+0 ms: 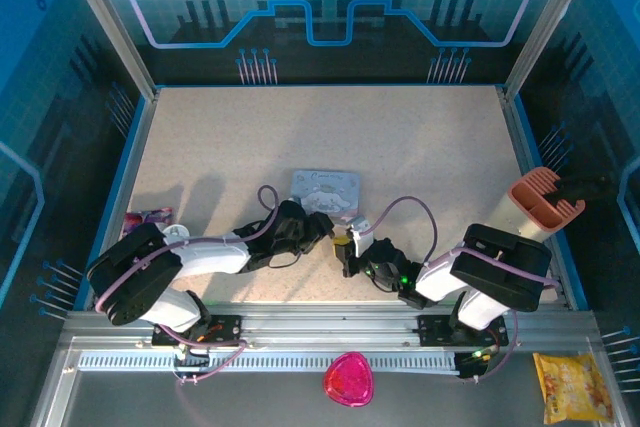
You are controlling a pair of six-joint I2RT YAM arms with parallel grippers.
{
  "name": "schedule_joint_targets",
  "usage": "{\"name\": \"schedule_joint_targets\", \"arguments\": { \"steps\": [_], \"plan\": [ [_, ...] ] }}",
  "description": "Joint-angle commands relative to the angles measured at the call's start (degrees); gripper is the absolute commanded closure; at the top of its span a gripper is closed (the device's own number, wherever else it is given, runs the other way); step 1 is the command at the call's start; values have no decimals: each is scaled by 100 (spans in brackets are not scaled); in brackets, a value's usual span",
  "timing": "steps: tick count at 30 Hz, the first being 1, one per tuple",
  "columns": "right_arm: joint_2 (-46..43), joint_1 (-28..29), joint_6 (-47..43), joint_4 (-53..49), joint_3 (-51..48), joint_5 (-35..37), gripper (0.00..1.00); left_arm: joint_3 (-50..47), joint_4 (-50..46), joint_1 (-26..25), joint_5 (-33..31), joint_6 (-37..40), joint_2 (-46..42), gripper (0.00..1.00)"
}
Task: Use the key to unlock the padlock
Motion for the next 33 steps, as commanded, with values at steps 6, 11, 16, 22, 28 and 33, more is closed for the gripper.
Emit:
{"name": "schedule_joint_targets", "arguments": {
  "steps": [6,11,16,22,28,33],
  "plan": [
    [-203,-113,192,-185,38,90,100,-69,-1415,306,-515,653,-1232,39],
    [-374,-139,211,-527,87,113,100,199,-2860,880,-1140,1781,-2199,29],
    [-535,-165,193,-1000,213,110,100,1038,-3677,1474,-1220,3019,-1945,21],
    [-658,-165,167,-1415,374,118,100,1917,-3790,1615,-798,3834,-731,18],
    [-759,-165,193,-1595,408,121,100,2318,-3611,1614,-250,4103,152,17],
    [-841,-325,337,-1739,381,48,100,2349,-3471,1619,-164,4075,525,17]
  ]
}}
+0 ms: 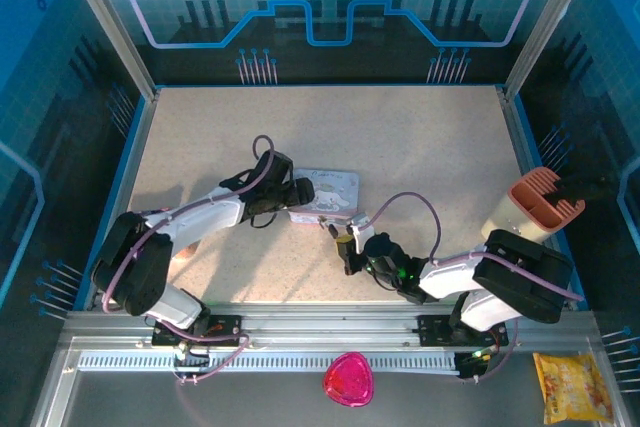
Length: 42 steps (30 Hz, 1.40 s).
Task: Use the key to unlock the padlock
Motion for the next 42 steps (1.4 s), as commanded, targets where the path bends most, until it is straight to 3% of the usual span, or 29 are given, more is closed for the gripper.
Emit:
{"name": "schedule_joint_targets", "arguments": {
  "steps": [1,7,18,26,42],
  "plan": [
    [-132,-248,188,-157,84,2,100,144,-6,28,208,139,153,17],
    [-166,-656,9,-595,242,-420,100,-255,406,-38,502,-247,268,25],
    [-819,-1135,-22,-1600,285,-672,100,-691,747,-779,-15,-1138,360,27],
    [-829,-1618,591,-1516,125,-1582,99,-776,928,-956,-165,-1311,349,28],
    [-421,-1911,634,-1722,386,-1978,69,-873,1013,-996,-204,-1440,177,28]
  ]
}}
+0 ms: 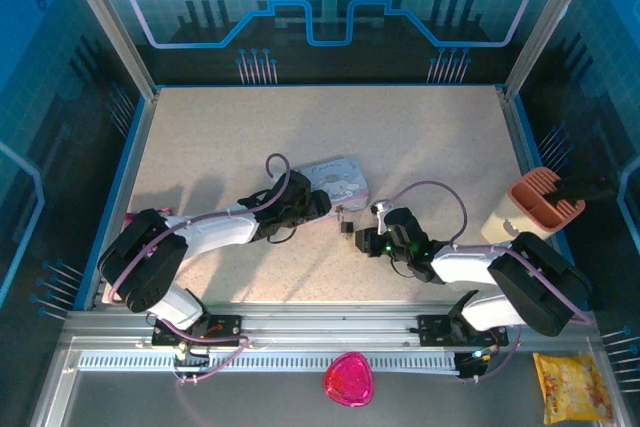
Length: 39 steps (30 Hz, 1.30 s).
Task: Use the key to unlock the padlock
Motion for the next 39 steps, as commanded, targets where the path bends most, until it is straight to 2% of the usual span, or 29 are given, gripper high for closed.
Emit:
{"name": "schedule_joint_targets", "arguments": {
  "steps": [1,4,8,15,23,36,39],
  "plan": [
    [42,-71,-148,25,194,-238,67,-220,-427,-81,24,-51,9,28],
    [124,-128,-256,206,222,-399,60,-223,-432,-83,31,-50,8,28],
    [512,-365,-197,356,381,-692,58,-213,-436,-86,14,-50,-11,28],
    [1303,-383,-247,721,735,-981,52,-203,-434,-81,24,-76,-71,28],
    [1816,-212,-275,659,972,-861,50,-258,-392,-84,0,-120,-147,28],
    [2095,-48,-234,524,1170,-563,64,-323,-366,-83,-86,-202,-160,28],
    [2084,-27,-132,530,1130,-493,72,-322,-370,-80,-110,-225,-143,28]
  ]
}}
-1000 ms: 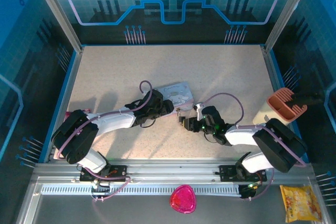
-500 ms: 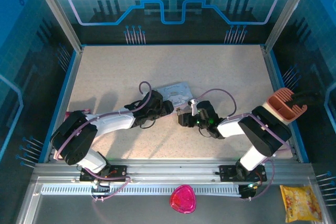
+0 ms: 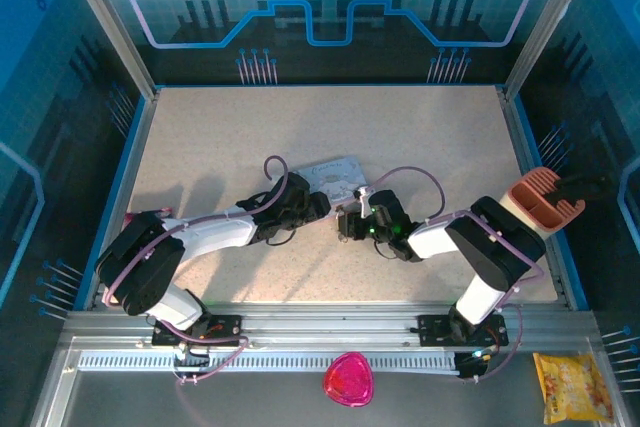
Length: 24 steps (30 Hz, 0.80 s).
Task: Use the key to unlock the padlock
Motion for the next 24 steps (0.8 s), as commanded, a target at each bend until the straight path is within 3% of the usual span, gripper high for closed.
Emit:
{"name": "schedule_joint_targets", "arguments": {
  "steps": [1,6,11,24],
  "plan": [
    [226,150,110,-256,-38,71,75,-191,-381,-54,-119,-75,-11,28],
    [57,146,488,122,-274,72,85,-175,-373,-55,-112,-102,49,28],
    [-121,224,1633,797,-643,299,93,-183,-324,-62,-118,-149,85,29],
    [-300,542,2849,1514,-849,1512,100,-140,-174,-371,-226,-488,242,29]
  ]
}}
